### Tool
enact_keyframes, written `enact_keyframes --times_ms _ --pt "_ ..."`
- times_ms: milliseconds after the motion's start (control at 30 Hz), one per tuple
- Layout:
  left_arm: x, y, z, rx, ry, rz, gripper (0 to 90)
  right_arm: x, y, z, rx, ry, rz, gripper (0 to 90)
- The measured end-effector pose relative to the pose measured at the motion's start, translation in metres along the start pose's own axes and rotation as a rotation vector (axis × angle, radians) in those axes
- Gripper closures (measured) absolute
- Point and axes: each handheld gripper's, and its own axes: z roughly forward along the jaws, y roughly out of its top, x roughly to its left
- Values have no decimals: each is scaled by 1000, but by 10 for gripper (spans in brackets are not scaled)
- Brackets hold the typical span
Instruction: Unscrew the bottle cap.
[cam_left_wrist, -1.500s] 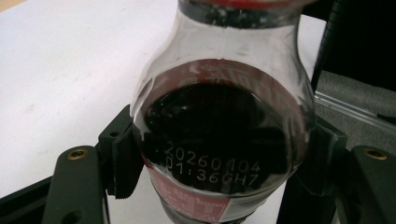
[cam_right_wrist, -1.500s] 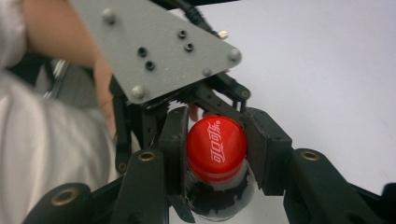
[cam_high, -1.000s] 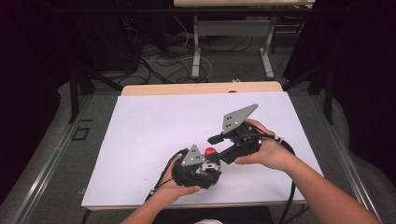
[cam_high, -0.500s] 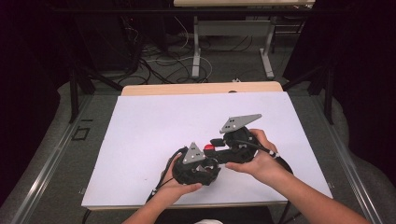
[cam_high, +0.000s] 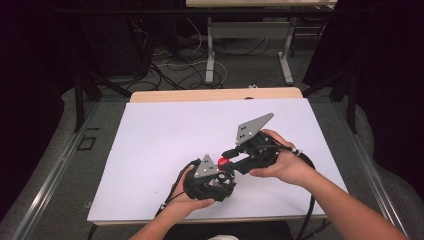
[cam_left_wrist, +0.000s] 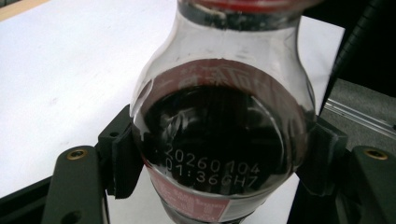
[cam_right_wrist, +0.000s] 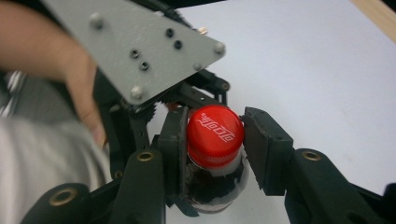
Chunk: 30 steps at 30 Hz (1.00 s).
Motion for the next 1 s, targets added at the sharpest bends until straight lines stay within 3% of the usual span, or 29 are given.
enact_keyframes --times_ms 100,167,300,367,433,500,533,567,600,667,700,800,833,1000 --pt "-4 0 1 14 -34 10 299 -8 2 -2 41 92 -102 612" --pt "-4 1 1 13 -34 14 299 -12 2 -3 50 122 -125 612" --pt "-3 1 2 -4 -13 14 299 -11 2 -5 37 94 -94 603" --pt "-1 2 2 -7 -1 -4 299 -6 2 -7 11 51 -48 499" --pt "0 2 0 -4 4 -12 299 2 3 -9 -12 6 -41 481" --pt "1 2 0 -5 14 -19 299 9 4 -12 -33 -68 -7 424" --pt "1 2 0 -5 14 -19 299 9 4 -12 -33 -68 -7 424" --pt "1 2 0 -6 17 -25 299 11 4 -13 -41 -101 -6 420" --pt "2 2 -1 -3 19 -28 299 17 4 -14 -46 -167 42 398" --pt "3 2 0 -13 38 -33 299 19 2 -13 -65 -219 69 400" --pt "3 2 0 -13 38 -33 299 21 2 -13 -68 -238 105 428" --pt "3 3 1 -11 38 -41 299 23 -2 -10 -89 -262 195 521" --pt "2 3 1 -9 41 -39 299 23 -2 -9 -70 -264 208 523" --pt "0 4 2 7 46 -25 299 22 -4 2 -88 -256 286 513"
